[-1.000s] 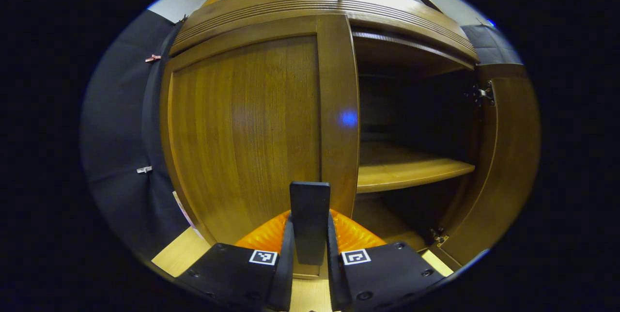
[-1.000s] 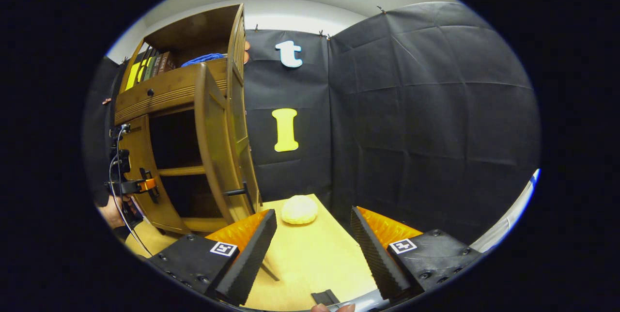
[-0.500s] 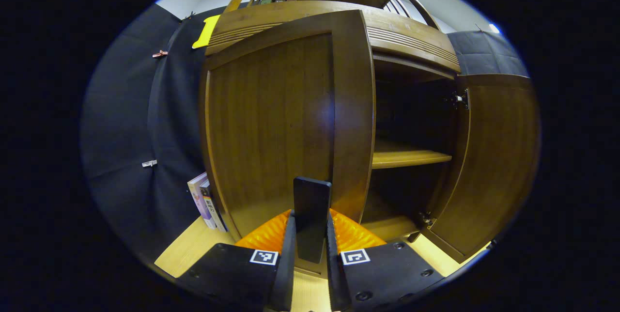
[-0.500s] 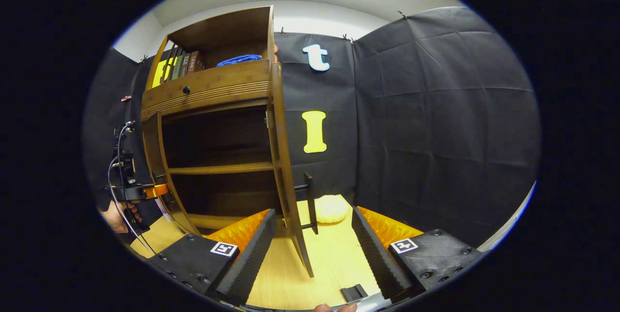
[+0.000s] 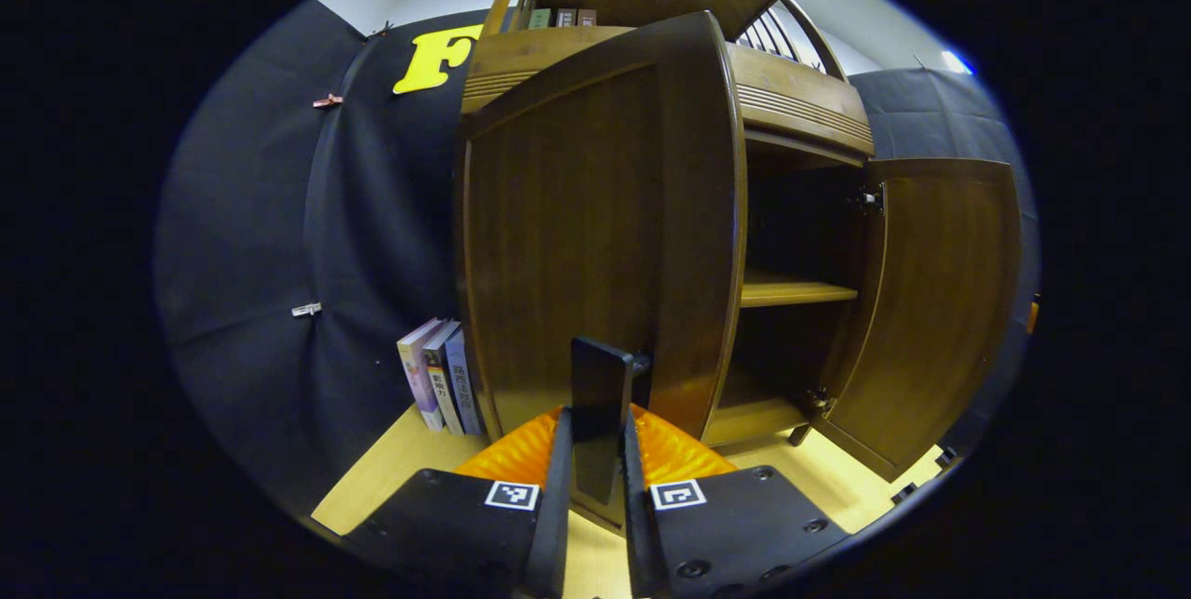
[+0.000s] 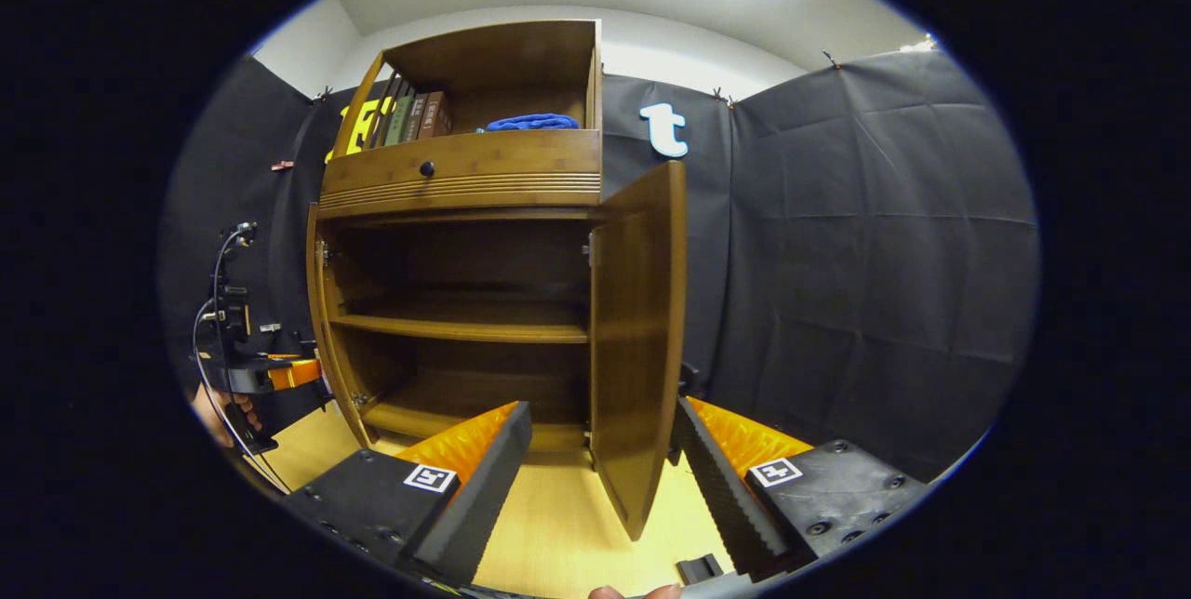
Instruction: Open the right door of the double-door shoe cabinet with the right hand, and open the left door with the left hand.
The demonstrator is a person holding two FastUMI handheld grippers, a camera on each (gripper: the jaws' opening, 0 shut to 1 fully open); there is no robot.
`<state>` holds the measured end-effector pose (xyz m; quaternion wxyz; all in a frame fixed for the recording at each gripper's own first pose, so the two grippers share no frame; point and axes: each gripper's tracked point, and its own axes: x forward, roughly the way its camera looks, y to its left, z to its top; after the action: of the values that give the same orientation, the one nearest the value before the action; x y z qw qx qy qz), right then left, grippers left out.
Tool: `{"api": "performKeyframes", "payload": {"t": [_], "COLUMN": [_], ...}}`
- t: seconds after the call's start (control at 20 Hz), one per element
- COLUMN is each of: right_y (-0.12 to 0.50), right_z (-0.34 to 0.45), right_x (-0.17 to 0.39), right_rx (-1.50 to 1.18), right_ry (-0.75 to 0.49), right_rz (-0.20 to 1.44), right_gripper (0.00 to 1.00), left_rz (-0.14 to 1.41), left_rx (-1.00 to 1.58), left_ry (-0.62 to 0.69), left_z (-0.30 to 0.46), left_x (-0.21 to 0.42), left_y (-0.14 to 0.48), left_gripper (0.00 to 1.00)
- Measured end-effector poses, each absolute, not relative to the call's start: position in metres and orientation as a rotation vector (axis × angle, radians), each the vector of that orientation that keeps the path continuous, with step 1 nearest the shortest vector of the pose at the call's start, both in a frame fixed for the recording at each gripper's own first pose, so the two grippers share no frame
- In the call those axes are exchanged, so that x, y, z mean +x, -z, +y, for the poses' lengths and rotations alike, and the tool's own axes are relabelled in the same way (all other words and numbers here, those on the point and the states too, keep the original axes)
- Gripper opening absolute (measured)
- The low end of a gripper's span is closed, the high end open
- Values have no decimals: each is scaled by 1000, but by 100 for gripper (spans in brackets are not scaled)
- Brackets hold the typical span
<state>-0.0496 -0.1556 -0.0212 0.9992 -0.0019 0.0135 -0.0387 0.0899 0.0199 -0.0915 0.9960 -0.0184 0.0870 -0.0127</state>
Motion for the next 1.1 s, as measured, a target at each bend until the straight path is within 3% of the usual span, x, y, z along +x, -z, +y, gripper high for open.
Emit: {"api": "performKeyframes", "payload": {"t": [0.1, 0.15, 0.2, 0.35, 0.4, 0.45, 1.1], "right_y": [24, 25, 27, 31, 32, 34, 35], "right_z": [-139, -134, -127, -108, -103, -98, -62], "right_x": [-50, -51, -51, -52, -52, -53, -43], "right_rx": [-11, -11, -8, 9, 14, 13, 2], "right_ry": [64, 59, 55, 42, 38, 35, -24], "right_rz": [30, 30, 32, 39, 41, 44, 50], "right_gripper": [98, 93, 98, 98, 93, 98, 98], "left_rz": [171, 170, 168, 166, 166, 165, 152], "left_rx": [-40, -42, -43, -45, -44, -42, -87], "left_ry": [12, 6, 0, -15, -20, -22, -88], "left_z": [35, 41, 46, 68, 74, 81, 172], "left_x": [80, 76, 72, 62, 58, 56, 35], "left_y": [92, 91, 94, 94, 95, 95, 96], "left_gripper": [28, 27, 27, 23, 23, 22, 14]}}
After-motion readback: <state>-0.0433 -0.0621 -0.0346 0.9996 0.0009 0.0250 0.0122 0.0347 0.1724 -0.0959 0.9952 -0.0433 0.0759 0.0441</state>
